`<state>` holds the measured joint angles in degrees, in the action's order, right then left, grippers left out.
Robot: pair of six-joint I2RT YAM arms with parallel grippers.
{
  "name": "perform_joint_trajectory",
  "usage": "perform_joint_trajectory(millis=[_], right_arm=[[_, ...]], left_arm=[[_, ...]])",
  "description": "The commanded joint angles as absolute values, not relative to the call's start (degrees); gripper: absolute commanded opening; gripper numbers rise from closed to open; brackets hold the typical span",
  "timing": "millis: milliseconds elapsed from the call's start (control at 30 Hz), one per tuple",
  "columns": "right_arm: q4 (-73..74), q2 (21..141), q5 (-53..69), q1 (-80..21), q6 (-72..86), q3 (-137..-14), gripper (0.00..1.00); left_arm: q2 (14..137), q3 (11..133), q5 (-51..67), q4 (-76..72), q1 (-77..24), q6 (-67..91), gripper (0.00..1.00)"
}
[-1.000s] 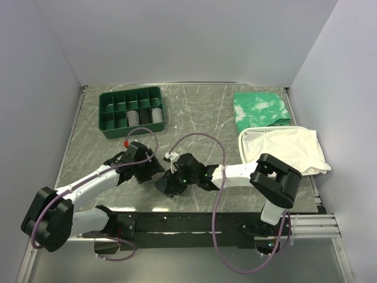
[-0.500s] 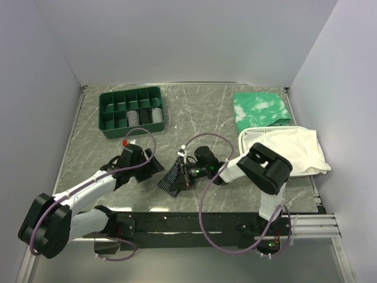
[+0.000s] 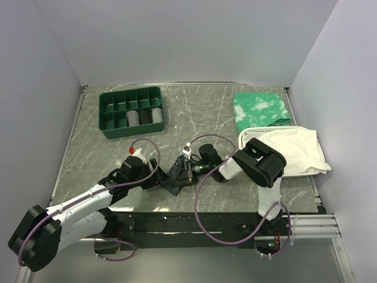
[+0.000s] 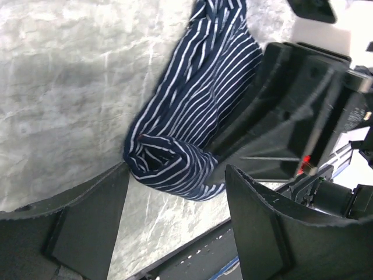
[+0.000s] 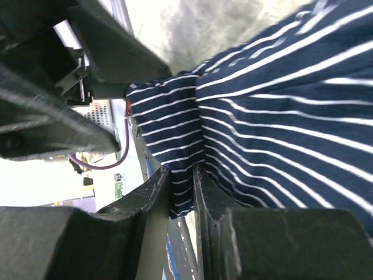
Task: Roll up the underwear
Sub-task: Roll the underwear to the center of the board.
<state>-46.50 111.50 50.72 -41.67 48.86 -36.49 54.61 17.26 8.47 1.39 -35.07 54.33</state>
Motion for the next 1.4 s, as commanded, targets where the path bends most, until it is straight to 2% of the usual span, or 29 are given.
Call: perform_joint_trajectory(millis=[0, 467, 767, 967, 1000, 1100, 1200, 1233, 1367], right_arm=[[-40.9, 113.9, 47.2, -41.0, 48.0, -38.4, 0.26], [-37.9, 115.4, 46.7, -40.1, 49.4, -39.7, 0.28], [-38.4, 115.1, 47.3, -40.1, 49.1, -39.8, 0.29], [-41.4, 114.0, 48.8, -40.2, 49.7, -38.6, 0.32], [-41.8, 113.6, 49.0, -40.2, 49.7, -38.4, 0.32], [-43.2, 111.9, 49.4, -40.2, 49.9, -37.5, 0.36], [-44.4, 109.1, 49.6, -40.2, 49.7, -36.6, 0.47], [-44.1, 108.1, 49.2, -40.1, 49.5, -36.3, 0.53], [-36.4, 99.0, 42.7, -40.3, 45.5, -34.5, 0.62]], left_arm=[[54.1, 16.4, 4.8, -2.5, -36.5, 54.9, 0.72], [55.4, 13.7, 0.2, -2.5, -37.9, 56.9, 0.68], [59.2, 12.7, -2.7, -9.3, -38.8, 59.6, 0.68], [64.9, 12.8, -4.1, -11.3, -40.2, 61.2, 0.62], [66.4, 12.7, -4.5, -11.4, -40.7, 61.7, 0.57], [68.8, 12.6, -5.4, -11.3, -41.6, 62.8, 0.47], [69.8, 12.9, -5.9, -10.8, -42.0, 63.2, 0.40], [69.9, 13.1, -6.0, -10.1, -42.1, 63.2, 0.40], [69.9, 14.9, -6.5, -7.9, -42.4, 62.2, 0.40]])
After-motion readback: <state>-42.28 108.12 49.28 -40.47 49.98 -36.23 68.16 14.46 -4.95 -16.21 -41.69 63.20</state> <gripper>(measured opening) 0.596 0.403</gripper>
